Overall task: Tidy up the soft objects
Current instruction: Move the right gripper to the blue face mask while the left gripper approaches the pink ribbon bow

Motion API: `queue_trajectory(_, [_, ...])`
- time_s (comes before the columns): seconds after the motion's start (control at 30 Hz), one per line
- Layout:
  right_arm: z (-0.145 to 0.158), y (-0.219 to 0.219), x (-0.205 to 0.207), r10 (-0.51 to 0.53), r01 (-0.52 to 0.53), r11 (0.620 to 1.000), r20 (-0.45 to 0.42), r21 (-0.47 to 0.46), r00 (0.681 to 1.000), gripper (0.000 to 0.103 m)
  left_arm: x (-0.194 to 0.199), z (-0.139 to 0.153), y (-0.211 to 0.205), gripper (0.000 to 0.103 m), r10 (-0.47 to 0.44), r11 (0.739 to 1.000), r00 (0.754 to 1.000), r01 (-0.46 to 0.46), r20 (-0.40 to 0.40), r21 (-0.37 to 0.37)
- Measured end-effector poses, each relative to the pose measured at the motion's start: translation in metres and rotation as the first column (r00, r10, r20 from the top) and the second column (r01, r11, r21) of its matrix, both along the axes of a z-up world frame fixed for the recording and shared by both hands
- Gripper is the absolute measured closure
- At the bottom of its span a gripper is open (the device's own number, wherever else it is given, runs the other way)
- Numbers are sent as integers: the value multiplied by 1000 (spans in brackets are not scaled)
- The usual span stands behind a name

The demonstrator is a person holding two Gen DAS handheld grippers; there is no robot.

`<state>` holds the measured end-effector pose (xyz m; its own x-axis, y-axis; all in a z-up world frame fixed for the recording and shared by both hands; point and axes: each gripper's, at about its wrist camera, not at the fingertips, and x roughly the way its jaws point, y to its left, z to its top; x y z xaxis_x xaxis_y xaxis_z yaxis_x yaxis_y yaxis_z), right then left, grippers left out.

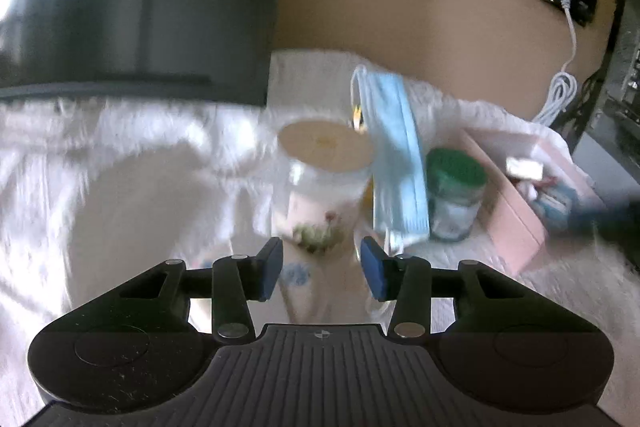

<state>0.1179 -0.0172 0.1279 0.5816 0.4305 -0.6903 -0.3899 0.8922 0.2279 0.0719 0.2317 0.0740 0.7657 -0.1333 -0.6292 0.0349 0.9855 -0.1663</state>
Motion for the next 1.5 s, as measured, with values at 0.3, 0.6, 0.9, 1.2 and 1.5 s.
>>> queue_trajectory(0.3, [-9, 67, 131, -106, 121, 988, -162, 90, 981, 41, -42, -9, 15, 56, -69, 993, 997, 64, -42, -100])
queue_trajectory(0.6, [-32, 98, 151, -47, 57, 997, -206, 44, 978, 85, -64, -19, 43, 56, -1, 993, 997, -9, -80, -121])
queue_trajectory(0.9, [-4, 31, 70, 28, 4, 991, -230, 137, 973, 98, -41, -25, 33, 56, -9, 992, 997, -1, -74, -123])
queue_trajectory(1.2, [-39, -30, 0, -7, 43, 994, -339, 101, 941, 98, -31, -17, 2, 51, -86, 994, 996, 84, -32, -72])
queue_trajectory(1.5, [-65, -61, -31, -114, 122, 993, -314, 6, 943, 70, 9, -15, -47, 51, -137, 990, 990, 137, -18, -17])
